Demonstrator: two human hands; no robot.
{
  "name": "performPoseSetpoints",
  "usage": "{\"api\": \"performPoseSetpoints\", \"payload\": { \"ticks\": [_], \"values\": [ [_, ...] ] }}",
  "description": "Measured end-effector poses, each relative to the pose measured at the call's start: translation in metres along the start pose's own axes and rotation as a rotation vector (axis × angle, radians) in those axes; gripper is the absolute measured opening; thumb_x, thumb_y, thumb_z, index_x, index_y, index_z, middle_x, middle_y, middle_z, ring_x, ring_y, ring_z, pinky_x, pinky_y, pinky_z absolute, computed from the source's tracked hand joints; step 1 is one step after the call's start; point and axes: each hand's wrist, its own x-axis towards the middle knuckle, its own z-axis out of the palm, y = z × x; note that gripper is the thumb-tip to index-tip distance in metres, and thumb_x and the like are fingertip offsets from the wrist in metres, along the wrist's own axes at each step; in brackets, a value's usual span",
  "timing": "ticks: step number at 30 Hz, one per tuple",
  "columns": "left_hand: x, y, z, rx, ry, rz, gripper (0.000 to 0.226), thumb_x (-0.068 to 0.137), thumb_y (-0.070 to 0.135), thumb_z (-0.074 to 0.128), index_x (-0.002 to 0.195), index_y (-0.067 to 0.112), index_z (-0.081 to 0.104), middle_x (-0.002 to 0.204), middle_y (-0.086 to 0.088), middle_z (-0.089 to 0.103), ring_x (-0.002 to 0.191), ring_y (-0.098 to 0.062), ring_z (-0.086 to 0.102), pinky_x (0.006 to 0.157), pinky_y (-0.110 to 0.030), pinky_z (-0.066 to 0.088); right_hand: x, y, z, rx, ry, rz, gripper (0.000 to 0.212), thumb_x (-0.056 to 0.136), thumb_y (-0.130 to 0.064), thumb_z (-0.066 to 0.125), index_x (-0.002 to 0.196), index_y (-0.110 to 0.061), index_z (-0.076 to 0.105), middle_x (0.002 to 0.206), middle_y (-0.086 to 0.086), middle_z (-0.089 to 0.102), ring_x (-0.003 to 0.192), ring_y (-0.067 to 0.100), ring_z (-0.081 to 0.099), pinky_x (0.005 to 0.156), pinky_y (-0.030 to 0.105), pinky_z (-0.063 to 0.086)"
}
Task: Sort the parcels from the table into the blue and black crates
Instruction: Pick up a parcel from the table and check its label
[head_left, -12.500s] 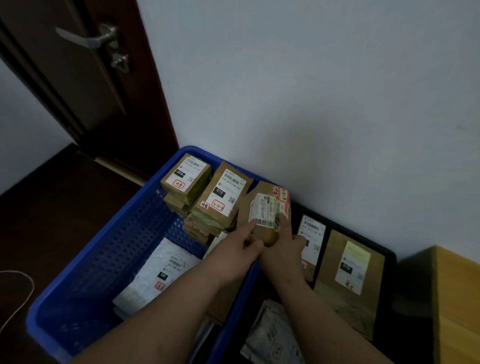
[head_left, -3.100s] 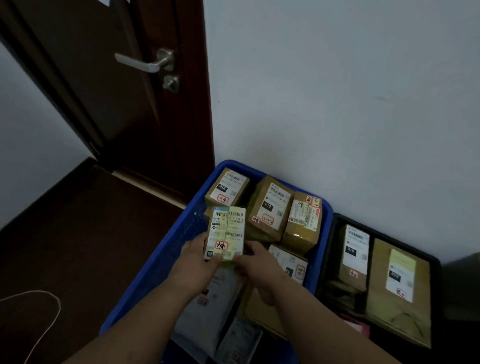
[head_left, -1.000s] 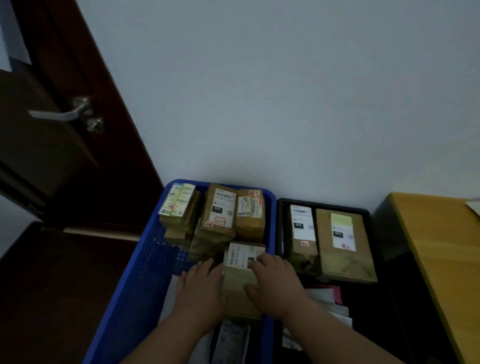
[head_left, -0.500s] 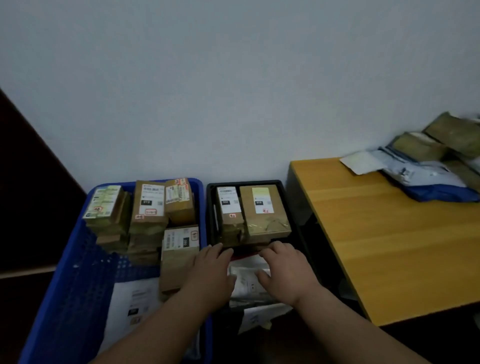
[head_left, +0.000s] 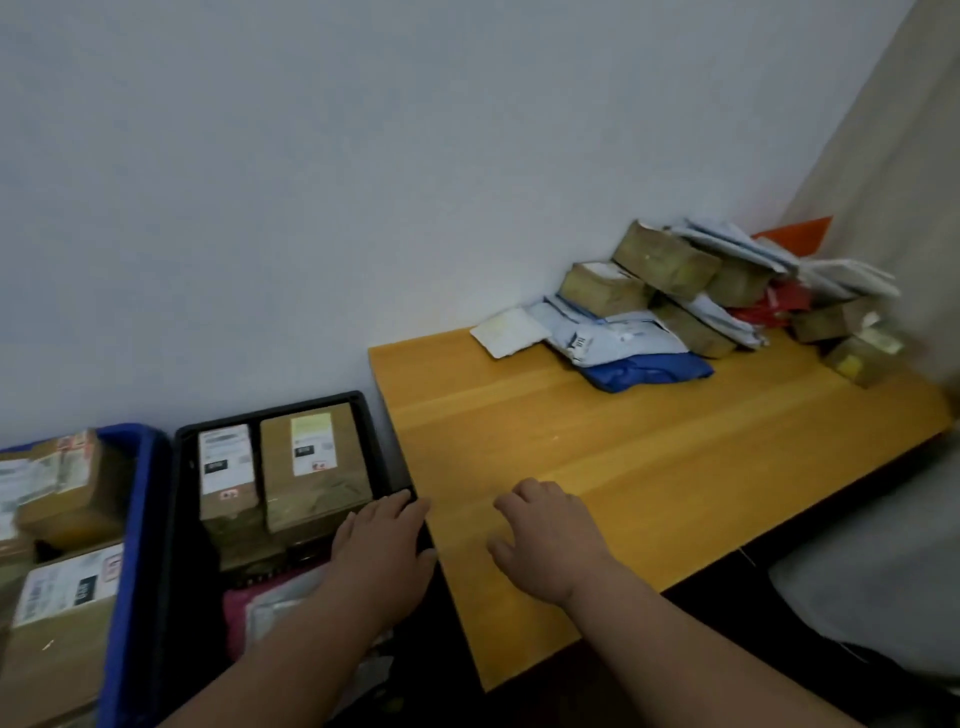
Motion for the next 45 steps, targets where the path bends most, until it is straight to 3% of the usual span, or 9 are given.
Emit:
{"api": "performPoseSetpoints", "payload": {
  "ticks": [7, 20, 25, 32, 42, 45],
  "values": [
    [0.059, 0.070, 0.009, -0.021, -0.042, 0.003, 0.064, 0.100, 0.044, 0.046, 0.154, 0.030, 0.017, 0.163, 0.003, 0.011, 0.149, -0.023, 0.012, 0.119, -0.040, 0.023, 0.031, 0.085, -0.002, 0.039, -0.023, 0.082, 0.051, 0.099, -0.051, 0.043, 0.141, -0.023, 0.041, 0.140, 0.002, 0.041, 0.128, 0.026, 0.040, 0.105, 0.042, 0.039],
    [0.201, 0.115, -0.003, 0.021, -0.102, 0.052, 0.064, 0.100, 0.043, 0.045, 0.154, 0.030, 0.014, 0.163, 0.003, 0.010, 0.149, -0.024, 0.013, 0.119, -0.043, 0.023, 0.128, 0.188, -0.023, 0.171, -0.031, 0.204, 0.053, 0.098, -0.048, 0.045, 0.145, -0.025, 0.036, 0.143, 0.000, 0.041, 0.131, 0.021, 0.038, 0.105, 0.035, 0.038],
    [0.249, 0.144, -0.018, 0.111, -0.043, 0.015, 0.067, 0.099, 0.046, 0.044, 0.155, 0.032, 0.010, 0.163, 0.002, 0.008, 0.150, -0.025, 0.007, 0.121, -0.045, 0.012, 0.177, 0.224, -0.038, 0.157, 0.036, 0.149, 0.063, 0.097, -0.051, 0.044, 0.152, -0.027, 0.026, 0.159, -0.001, 0.023, 0.145, 0.021, 0.022, 0.118, 0.037, 0.021],
    [0.331, 0.207, -0.031, 0.086, 0.105, -0.040, 0.067, 0.096, 0.048, 0.047, 0.154, 0.031, 0.017, 0.161, 0.003, 0.016, 0.147, -0.021, 0.016, 0.118, -0.040, 0.017, 0.256, 0.309, -0.074, 0.177, 0.190, 0.072, 0.063, 0.096, -0.051, 0.045, 0.150, -0.022, 0.030, 0.158, 0.006, 0.025, 0.145, 0.025, 0.021, 0.120, 0.039, 0.015],
    [0.444, 0.292, -0.038, -0.242, 0.159, -0.138, 0.074, 0.092, 0.045, 0.054, 0.154, 0.025, 0.018, 0.155, -0.004, 0.032, 0.138, -0.026, 0.035, 0.113, -0.042, 0.033, 0.323, 0.403, -0.101, 0.265, 0.172, 0.038, 0.078, 0.095, -0.039, 0.053, 0.156, -0.018, 0.009, 0.163, 0.007, 0.001, 0.148, 0.031, 0.010, 0.120, 0.045, 0.018],
    [0.466, 0.300, -0.046, -0.478, 0.185, -0.165, 0.068, 0.089, 0.043, 0.061, 0.147, 0.029, 0.028, 0.140, 0.010, 0.044, 0.123, -0.012, 0.047, 0.103, -0.031, 0.041, 0.339, 0.402, -0.103, 0.389, 0.102, -0.015, 0.079, 0.093, -0.033, 0.057, 0.156, -0.018, 0.010, 0.164, 0.004, -0.002, 0.148, 0.030, 0.010, 0.120, 0.043, 0.021]
  ]
}}
